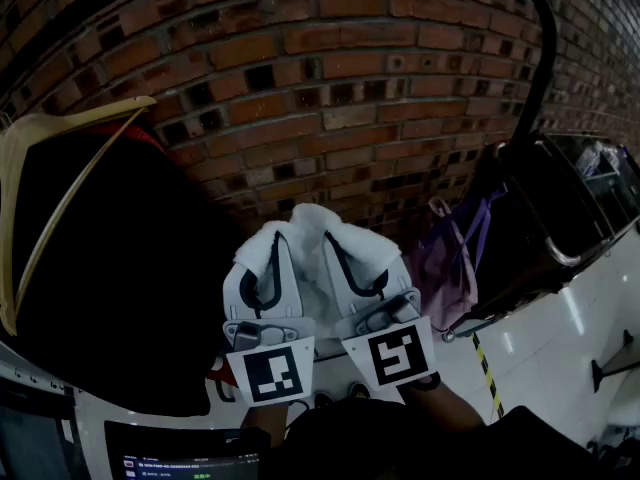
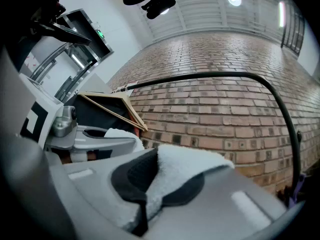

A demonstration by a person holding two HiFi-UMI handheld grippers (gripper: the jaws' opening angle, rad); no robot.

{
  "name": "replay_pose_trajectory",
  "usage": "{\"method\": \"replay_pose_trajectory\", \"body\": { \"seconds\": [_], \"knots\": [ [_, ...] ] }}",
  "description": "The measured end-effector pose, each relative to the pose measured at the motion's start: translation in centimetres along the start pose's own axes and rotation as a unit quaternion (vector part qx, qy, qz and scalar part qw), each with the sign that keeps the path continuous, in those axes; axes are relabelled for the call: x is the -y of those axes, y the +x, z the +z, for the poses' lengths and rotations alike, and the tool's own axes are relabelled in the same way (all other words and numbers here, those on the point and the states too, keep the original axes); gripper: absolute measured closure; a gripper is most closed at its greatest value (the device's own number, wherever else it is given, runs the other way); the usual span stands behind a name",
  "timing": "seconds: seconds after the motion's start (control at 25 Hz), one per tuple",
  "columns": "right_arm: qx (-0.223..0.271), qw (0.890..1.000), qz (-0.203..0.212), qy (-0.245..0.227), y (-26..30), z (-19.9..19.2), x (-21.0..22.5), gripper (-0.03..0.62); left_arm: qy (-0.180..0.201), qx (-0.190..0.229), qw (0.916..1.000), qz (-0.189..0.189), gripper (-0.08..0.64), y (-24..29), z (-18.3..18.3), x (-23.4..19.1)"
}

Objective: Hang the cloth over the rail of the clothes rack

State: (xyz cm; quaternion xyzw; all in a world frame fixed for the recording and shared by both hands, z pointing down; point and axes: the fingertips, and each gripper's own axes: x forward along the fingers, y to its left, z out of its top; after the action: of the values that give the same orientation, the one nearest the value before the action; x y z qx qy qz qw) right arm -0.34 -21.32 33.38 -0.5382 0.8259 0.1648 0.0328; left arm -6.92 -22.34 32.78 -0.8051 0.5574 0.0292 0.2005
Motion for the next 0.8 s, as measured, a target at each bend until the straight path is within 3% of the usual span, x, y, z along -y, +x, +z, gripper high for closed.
{"method": "replay_pose_trajectory", "body": {
  "seconds": [0.36,0.8],
  "knots": [
    [0.029,0.999,-0.006,-0.026,1.1,3.8,1.3,0.581,0.036,0.034,0.9987,0.004,0.545,1.1,3.5,-1.0],
    [0.099,0.988,-0.003,-0.116,3.2,13.2,2.9,0.581,0.098,0.118,0.9881,-0.007,0.545,3.5,12.6,-2.9]
  ]
}}
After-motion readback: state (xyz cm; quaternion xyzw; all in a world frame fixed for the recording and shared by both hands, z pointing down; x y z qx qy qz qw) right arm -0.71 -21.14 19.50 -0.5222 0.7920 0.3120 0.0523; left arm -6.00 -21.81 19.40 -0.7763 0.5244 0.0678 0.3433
